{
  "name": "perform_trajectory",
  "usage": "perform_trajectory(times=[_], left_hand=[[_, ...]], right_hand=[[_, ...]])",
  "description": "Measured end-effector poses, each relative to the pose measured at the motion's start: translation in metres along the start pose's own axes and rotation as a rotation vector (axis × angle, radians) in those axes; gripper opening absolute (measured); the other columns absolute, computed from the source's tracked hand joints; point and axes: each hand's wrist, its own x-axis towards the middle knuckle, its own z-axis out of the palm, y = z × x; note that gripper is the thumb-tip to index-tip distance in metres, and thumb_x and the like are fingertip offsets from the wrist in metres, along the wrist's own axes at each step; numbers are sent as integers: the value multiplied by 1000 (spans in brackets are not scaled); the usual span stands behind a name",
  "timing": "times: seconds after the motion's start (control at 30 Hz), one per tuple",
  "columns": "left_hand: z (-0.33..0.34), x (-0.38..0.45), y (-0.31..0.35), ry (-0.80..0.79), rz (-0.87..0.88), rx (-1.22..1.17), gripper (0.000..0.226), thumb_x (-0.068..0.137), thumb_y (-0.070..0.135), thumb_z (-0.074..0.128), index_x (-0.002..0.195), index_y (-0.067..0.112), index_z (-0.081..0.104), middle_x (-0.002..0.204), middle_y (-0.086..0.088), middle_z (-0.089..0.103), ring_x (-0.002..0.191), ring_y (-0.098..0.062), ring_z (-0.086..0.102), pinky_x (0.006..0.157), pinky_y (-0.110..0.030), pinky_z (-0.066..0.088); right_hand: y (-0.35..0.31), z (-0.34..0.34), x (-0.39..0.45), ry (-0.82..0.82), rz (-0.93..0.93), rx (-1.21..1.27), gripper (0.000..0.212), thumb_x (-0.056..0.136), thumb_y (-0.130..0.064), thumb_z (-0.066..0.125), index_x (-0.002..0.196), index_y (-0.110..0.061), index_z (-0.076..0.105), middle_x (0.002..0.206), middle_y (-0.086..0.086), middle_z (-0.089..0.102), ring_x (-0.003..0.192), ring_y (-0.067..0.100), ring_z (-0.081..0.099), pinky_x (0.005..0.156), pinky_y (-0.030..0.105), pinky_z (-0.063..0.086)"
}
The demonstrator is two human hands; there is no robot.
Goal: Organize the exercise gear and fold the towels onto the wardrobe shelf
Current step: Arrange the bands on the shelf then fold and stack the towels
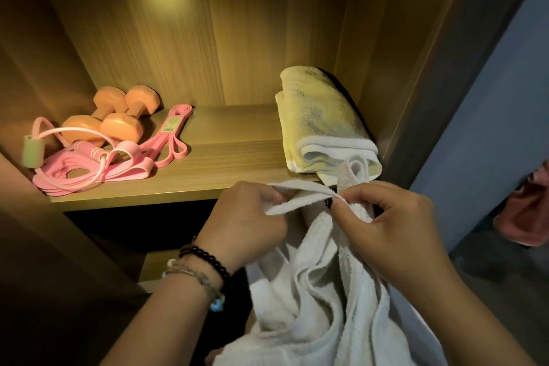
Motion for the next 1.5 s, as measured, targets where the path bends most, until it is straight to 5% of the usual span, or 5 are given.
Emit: perform_trajectory(times=[0.57,0.77,1.03,1.3,1.5], left_hand=[[19,14,9,169,123,-582,25,92,25,61,73,18,75,74,-1,74,68,-12,63,66,-34,50],[6,15,17,229,396,-456,30,85,8,67,70,17,43,59,7,51,54,-7,43,54,-21,38],[-5,-16,4,108,529,-440,13,76,41,73,78,30,78,82,9,74,70,-24,68,67,-36,57],[-1,-3,-1,-114,241,-465,97,59,78,71,89,-14,63,85,-37,58,73,-44,54,80,-53,49],[15,6,-15,-23,156,-407,45,75,40,77,65,-1,62,62,-20,49,61,-22,39,60,-36,36]], right_hand=[[-5,2,-14,-90,91,407,61,89,-24,58,136,-51,31,86,-8,69,67,12,63,58,29,53],[-19,15,-25,22,-53,417,52,88,-17,61,123,-44,33,88,-19,70,70,6,66,61,26,53],[-14,24,-29,94,-94,511,39,91,-21,56,112,-47,34,81,-6,63,62,18,62,56,39,49],[-12,40,-35,-119,156,823,26,88,-8,44,89,-34,44,85,-1,60,78,16,59,73,29,51],[-3,45,-39,-101,542,1143,36,79,23,43,94,-10,41,79,10,58,77,23,62,75,29,55]])
